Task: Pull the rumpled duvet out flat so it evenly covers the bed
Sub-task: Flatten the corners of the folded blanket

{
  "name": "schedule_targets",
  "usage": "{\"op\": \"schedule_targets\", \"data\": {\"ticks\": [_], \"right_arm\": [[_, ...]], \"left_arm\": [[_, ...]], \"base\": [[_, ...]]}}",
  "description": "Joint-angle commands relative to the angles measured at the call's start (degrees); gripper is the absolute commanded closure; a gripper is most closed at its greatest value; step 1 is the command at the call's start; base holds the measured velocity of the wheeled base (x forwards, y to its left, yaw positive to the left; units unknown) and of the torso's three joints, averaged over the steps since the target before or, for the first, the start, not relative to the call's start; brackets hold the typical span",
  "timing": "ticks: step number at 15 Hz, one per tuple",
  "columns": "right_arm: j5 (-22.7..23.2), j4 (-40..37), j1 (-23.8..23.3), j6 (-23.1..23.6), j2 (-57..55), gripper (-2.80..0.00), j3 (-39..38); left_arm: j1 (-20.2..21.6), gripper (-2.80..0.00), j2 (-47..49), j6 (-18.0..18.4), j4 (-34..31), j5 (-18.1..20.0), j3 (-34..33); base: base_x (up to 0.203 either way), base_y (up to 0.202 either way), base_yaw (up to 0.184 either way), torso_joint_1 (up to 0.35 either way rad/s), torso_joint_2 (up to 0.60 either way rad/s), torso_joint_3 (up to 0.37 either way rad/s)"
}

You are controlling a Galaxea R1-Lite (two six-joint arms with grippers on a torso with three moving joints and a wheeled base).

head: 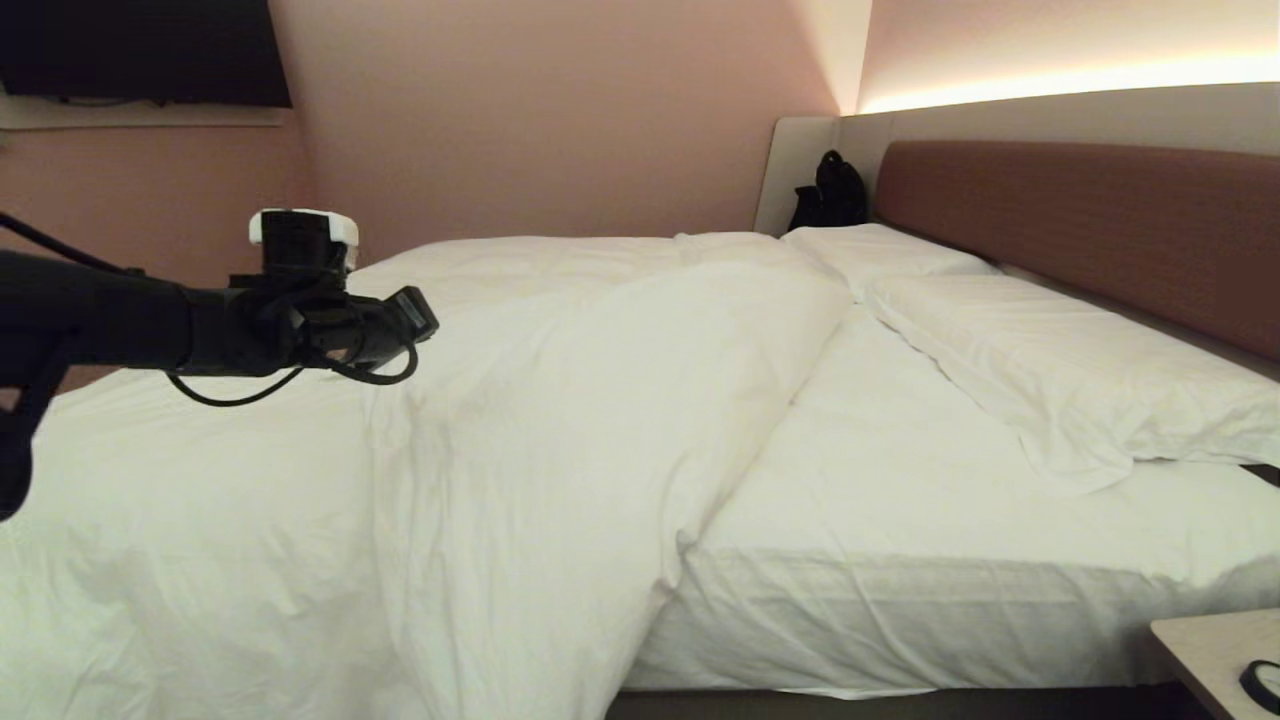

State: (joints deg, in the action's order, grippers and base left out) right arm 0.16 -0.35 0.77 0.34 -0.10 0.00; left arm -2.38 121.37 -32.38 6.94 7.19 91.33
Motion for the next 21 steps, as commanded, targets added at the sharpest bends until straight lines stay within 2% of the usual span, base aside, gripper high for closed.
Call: {"op": "schedule_targets", "data": {"ticks": [1, 5, 8, 10, 14, 15, 21], "right_arm": [[0.0, 0.0, 0.0, 0.0, 0.0, 0.0, 0.0], [0.0, 0.0, 0.0, 0.0, 0.0, 0.0, 0.0], [0.0, 0.0, 0.0, 0.0, 0.0, 0.0, 0.0], [0.0, 0.0, 0.0, 0.0, 0.0, 0.0, 0.0], [0.0, 0.0, 0.0, 0.1, 0.0, 0.0, 0.0], [0.0, 0.0, 0.0, 0.1, 0.0, 0.0, 0.0], [0.0, 0.0, 0.0, 0.0, 0.0, 0.0, 0.0]], "left_arm": [[2.5, 0.0, 7.1, -0.1, -0.9, 0.0, 4.1], [6.2, 0.0, 12.8, 0.3, -5.8, 0.1, 10.2], [7.1, 0.0, 14.4, 0.7, -9.6, 0.2, 13.2], [7.7, 0.0, 15.8, 2.6, -13.8, 0.2, 15.6], [8.7, 0.0, 17.6, 4.8, -16.4, 0.6, 16.8], [8.7, -2.8, 18.0, 5.0, -16.8, 0.6, 17.0], [9.3, -2.8, 21.1, 6.9, -17.4, 0.9, 20.2]], "base": [[0.0, 0.0, 0.0, 0.0, 0.0, 0.0], [0.0, 0.0, 0.0, 0.0, 0.0, 0.0], [0.0, 0.0, 0.0, 0.0, 0.0, 0.0], [0.0, 0.0, 0.0, 0.0, 0.0, 0.0], [0.0, 0.0, 0.0, 0.0, 0.0, 0.0], [0.0, 0.0, 0.0, 0.0, 0.0, 0.0], [0.0, 0.0, 0.0, 0.0, 0.0, 0.0]]}}
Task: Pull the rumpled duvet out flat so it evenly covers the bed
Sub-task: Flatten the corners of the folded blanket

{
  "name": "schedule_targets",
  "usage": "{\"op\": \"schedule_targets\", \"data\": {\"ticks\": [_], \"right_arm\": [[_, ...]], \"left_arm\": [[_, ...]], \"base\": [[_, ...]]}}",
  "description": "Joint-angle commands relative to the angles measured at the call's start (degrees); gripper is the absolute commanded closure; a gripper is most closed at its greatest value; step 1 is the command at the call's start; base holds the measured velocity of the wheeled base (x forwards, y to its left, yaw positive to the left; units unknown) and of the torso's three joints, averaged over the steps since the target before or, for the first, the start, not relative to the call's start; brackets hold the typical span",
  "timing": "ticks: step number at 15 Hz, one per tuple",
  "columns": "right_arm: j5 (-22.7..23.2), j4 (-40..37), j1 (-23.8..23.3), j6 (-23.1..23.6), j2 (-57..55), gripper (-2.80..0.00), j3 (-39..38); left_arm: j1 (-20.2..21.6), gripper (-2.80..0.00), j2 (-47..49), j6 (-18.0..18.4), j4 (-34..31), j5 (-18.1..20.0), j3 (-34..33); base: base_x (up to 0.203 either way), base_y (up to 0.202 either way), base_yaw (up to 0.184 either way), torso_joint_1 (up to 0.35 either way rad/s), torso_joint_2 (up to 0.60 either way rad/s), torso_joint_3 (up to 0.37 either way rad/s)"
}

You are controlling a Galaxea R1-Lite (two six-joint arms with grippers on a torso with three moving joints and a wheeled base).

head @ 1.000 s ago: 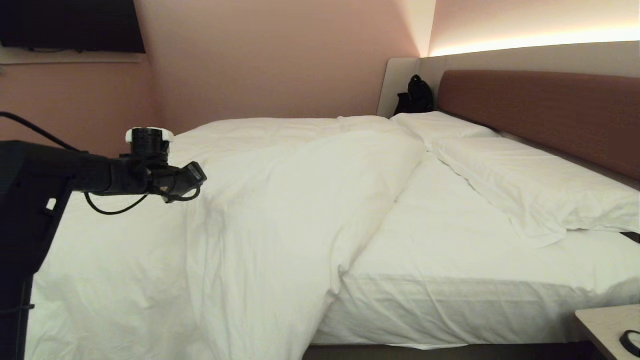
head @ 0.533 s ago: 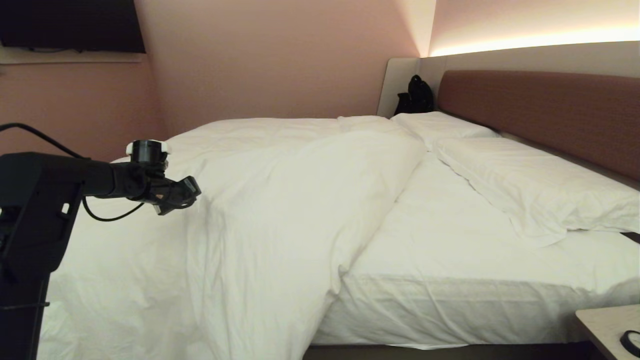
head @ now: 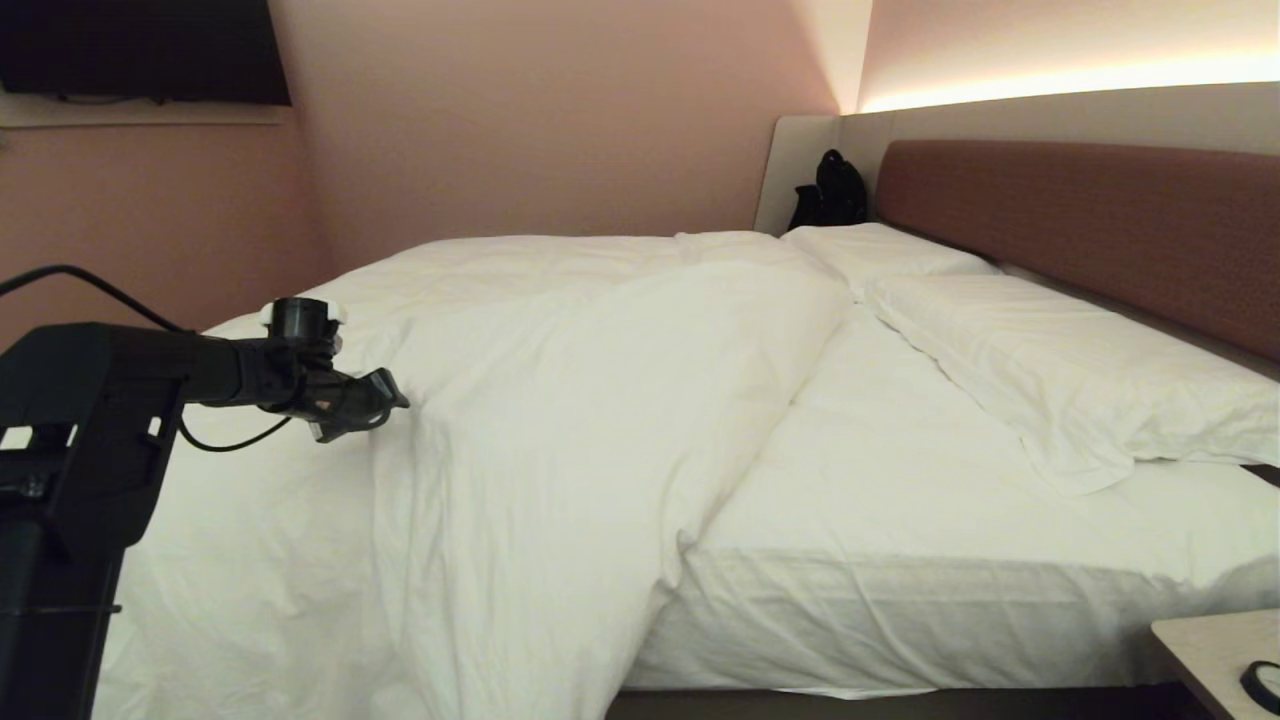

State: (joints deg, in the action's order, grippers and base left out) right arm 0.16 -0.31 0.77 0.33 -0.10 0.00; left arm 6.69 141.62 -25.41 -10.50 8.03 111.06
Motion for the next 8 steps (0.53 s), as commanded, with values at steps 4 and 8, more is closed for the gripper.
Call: {"op": "schedule_targets", "data": {"ticks": [4, 8], "right_arm": [[0.0, 0.0, 0.0, 0.0, 0.0, 0.0, 0.0], [0.0, 0.0, 0.0, 0.0, 0.0, 0.0, 0.0]], "left_arm": [[1.0, -2.8, 1.5, -0.1, 2.0, -0.3, 0.6], [1.0, -2.8, 2.4, -0.2, 2.1, -0.5, 0.6]], "base": [[0.0, 0.0, 0.0, 0.0, 0.0, 0.0], [0.0, 0.0, 0.0, 0.0, 0.0, 0.0]]}}
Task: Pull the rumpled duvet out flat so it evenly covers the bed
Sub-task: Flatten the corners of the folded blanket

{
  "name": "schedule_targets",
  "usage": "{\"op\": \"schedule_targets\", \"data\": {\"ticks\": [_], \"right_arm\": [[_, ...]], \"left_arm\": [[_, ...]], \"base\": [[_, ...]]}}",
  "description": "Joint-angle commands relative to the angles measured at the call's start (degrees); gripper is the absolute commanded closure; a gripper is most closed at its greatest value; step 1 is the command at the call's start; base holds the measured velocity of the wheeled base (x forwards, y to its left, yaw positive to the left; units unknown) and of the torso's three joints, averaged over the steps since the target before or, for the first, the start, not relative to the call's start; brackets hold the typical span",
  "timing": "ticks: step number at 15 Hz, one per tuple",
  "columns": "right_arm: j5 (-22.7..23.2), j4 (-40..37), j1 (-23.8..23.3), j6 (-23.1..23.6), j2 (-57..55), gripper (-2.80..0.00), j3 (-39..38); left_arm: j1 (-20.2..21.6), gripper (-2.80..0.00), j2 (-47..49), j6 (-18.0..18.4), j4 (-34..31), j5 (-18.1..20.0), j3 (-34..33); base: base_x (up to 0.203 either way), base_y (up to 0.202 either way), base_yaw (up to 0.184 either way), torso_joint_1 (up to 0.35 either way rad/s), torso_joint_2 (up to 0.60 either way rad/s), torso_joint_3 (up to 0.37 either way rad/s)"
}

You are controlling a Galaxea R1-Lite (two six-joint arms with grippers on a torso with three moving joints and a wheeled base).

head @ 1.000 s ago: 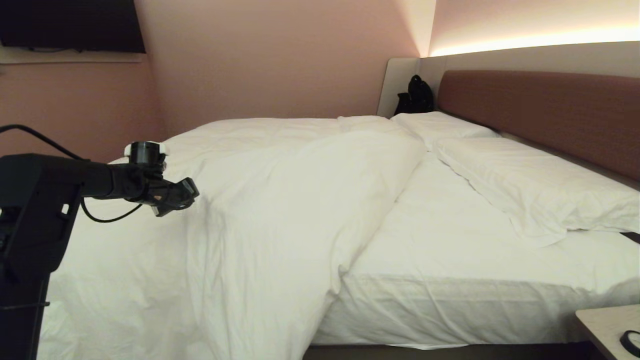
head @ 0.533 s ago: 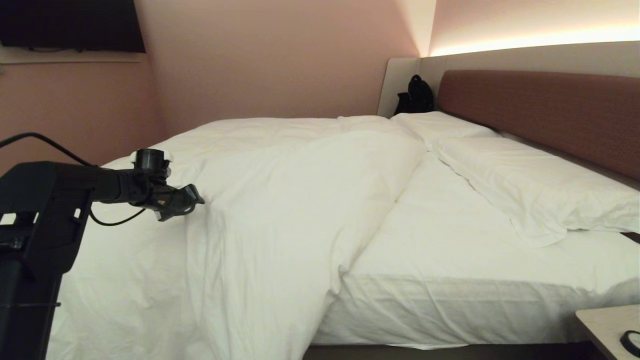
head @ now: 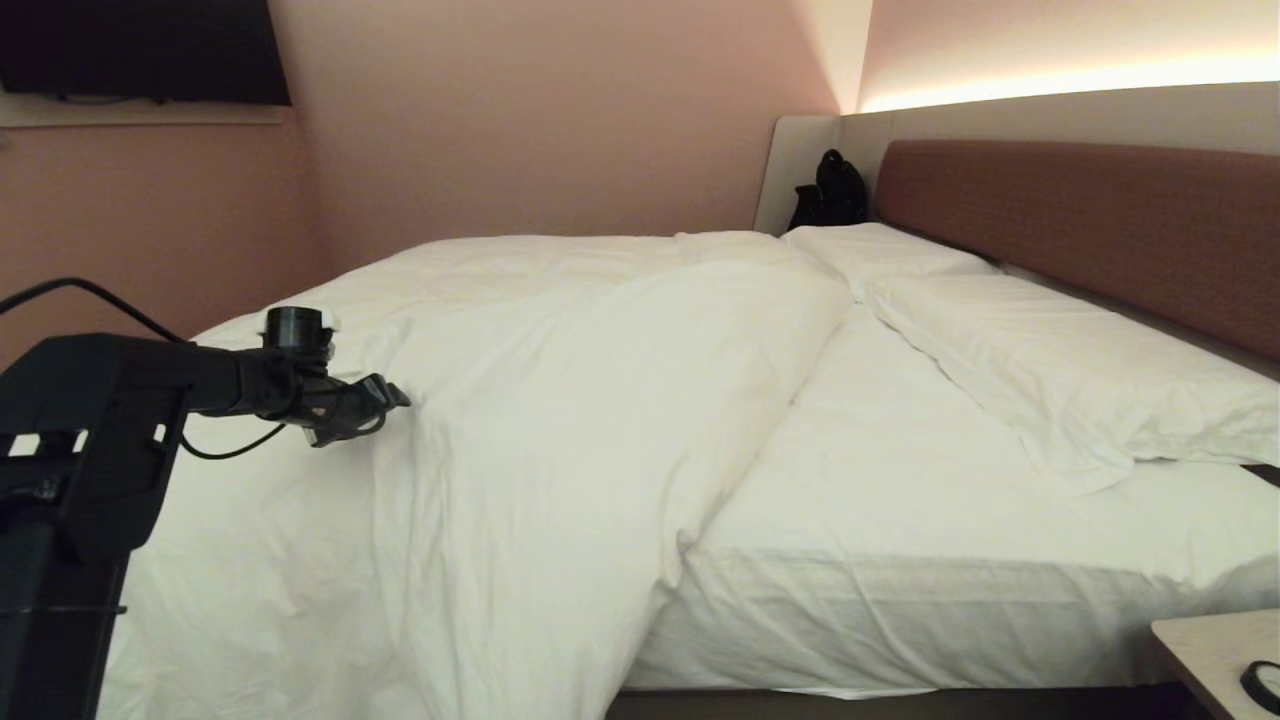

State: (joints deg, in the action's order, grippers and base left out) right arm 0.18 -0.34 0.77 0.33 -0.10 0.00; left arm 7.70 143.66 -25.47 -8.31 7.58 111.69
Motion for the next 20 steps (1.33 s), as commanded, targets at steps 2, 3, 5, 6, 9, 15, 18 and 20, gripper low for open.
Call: {"op": "schedule_targets", "data": {"ticks": [2, 3, 5, 6, 9, 15, 18, 20], "right_arm": [[0.0, 0.0, 0.0, 0.0, 0.0, 0.0, 0.0], [0.0, 0.0, 0.0, 0.0, 0.0, 0.0, 0.0], [0.0, 0.0, 0.0, 0.0, 0.0, 0.0, 0.0], [0.0, 0.0, 0.0, 0.0, 0.0, 0.0, 0.0], [0.0, 0.0, 0.0, 0.0, 0.0, 0.0, 0.0], [0.0, 0.0, 0.0, 0.0, 0.0, 0.0, 0.0], [0.0, 0.0, 0.0, 0.0, 0.0, 0.0, 0.0], [0.0, 0.0, 0.0, 0.0, 0.0, 0.0, 0.0]], "left_arm": [[0.0, -2.8, 1.6, -0.1, 0.0, 0.1, 0.0], [-0.1, -2.8, 1.8, -0.2, -0.1, 0.5, 0.0], [-0.2, -2.8, 2.1, -0.2, -0.1, 0.6, 0.1], [-0.7, -2.8, 2.3, 0.0, -0.1, 0.7, 0.1], [-2.1, -2.8, 2.1, 0.0, 0.1, 1.5, 0.1], [-2.9, -2.8, 1.0, -3.5, 0.0, 10.2, 0.1], [-3.0, -2.8, 0.3, -4.9, -0.2, 13.3, 0.1], [-3.0, -2.8, 0.0, -5.6, -0.4, 15.2, 0.0]], "base": [[0.0, 0.0, 0.0, 0.0, 0.0, 0.0], [0.0, 0.0, 0.0, 0.0, 0.0, 0.0], [0.0, 0.0, 0.0, 0.0, 0.0, 0.0], [0.0, 0.0, 0.0, 0.0, 0.0, 0.0], [0.0, 0.0, 0.0, 0.0, 0.0, 0.0], [0.0, 0.0, 0.0, 0.0, 0.0, 0.0], [0.0, 0.0, 0.0, 0.0, 0.0, 0.0], [0.0, 0.0, 0.0, 0.0, 0.0, 0.0]]}}
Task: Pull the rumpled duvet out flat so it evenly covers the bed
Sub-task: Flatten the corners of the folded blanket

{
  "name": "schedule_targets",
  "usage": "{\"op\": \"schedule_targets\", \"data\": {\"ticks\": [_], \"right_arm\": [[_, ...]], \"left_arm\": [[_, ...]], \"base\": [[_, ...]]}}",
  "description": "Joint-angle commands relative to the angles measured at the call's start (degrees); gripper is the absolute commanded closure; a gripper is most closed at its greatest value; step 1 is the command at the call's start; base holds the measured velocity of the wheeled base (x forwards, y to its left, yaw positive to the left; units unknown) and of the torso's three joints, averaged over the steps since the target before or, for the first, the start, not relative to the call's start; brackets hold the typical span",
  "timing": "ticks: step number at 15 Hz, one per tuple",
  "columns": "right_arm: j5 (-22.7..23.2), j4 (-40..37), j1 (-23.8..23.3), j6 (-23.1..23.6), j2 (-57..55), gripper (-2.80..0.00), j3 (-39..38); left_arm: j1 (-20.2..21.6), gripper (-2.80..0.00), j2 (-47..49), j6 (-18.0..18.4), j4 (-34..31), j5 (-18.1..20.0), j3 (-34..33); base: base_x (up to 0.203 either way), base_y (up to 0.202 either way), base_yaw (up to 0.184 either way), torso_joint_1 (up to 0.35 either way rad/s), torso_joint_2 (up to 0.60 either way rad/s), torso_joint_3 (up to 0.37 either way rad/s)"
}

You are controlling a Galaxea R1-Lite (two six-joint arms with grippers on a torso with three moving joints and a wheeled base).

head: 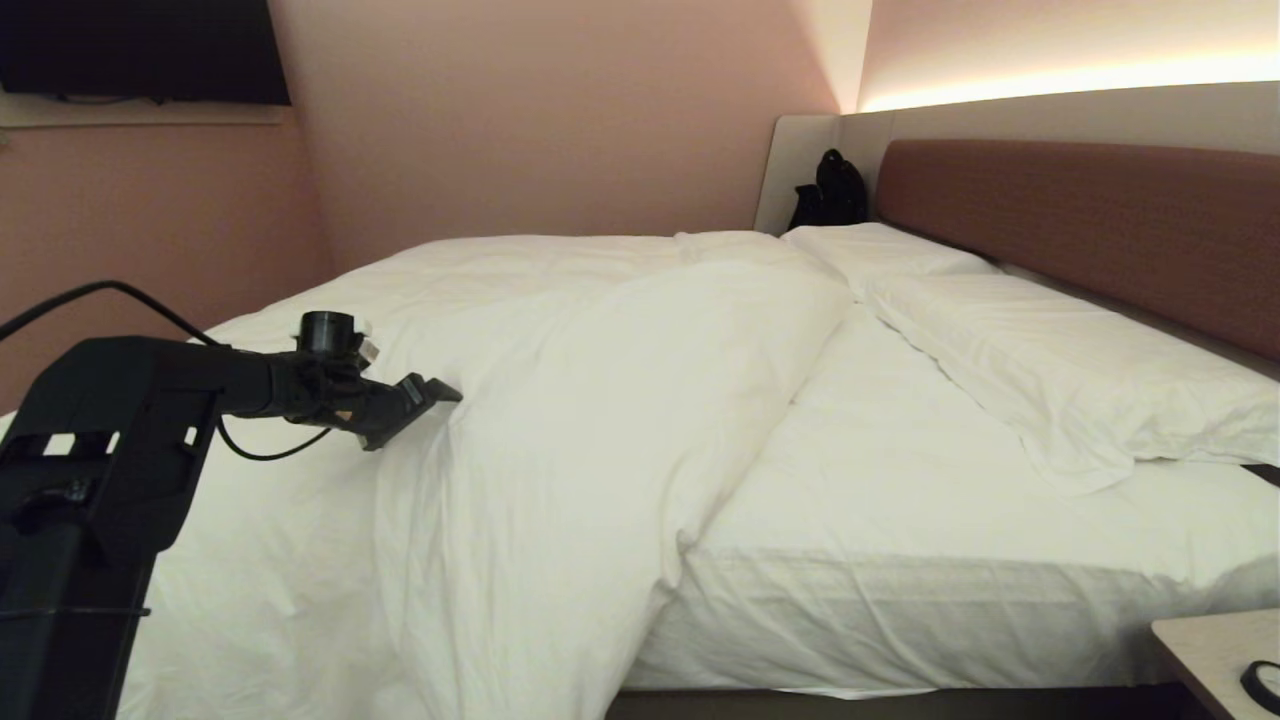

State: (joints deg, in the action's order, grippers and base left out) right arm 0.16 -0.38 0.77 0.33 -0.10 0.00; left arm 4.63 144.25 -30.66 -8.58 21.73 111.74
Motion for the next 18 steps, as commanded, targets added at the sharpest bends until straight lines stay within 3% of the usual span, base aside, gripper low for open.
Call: {"op": "schedule_targets", "data": {"ticks": [1, 5, 13, 18], "right_arm": [[0.0, 0.0, 0.0, 0.1, 0.0, 0.0, 0.0], [0.0, 0.0, 0.0, 0.0, 0.0, 0.0, 0.0], [0.0, 0.0, 0.0, 0.1, 0.0, 0.0, 0.0], [0.0, 0.0, 0.0, 0.0, 0.0, 0.0, 0.0]], "left_arm": [[-0.1, -2.8, -0.7, -1.0, -0.1, 2.9, 0.1], [-0.4, -2.8, -0.7, -2.0, -0.5, 6.2, 0.0], [-0.8, -2.8, -2.7, -8.0, -0.5, 15.2, 0.0], [-2.3, -2.8, -2.1, -9.3, -0.2, 15.5, 0.0]], "base": [[0.0, 0.0, 0.0, 0.0, 0.0, 0.0], [0.0, 0.0, 0.0, 0.0, 0.0, 0.0], [0.0, 0.0, 0.0, 0.0, 0.0, 0.0], [0.0, 0.0, 0.0, 0.0, 0.0, 0.0]]}}
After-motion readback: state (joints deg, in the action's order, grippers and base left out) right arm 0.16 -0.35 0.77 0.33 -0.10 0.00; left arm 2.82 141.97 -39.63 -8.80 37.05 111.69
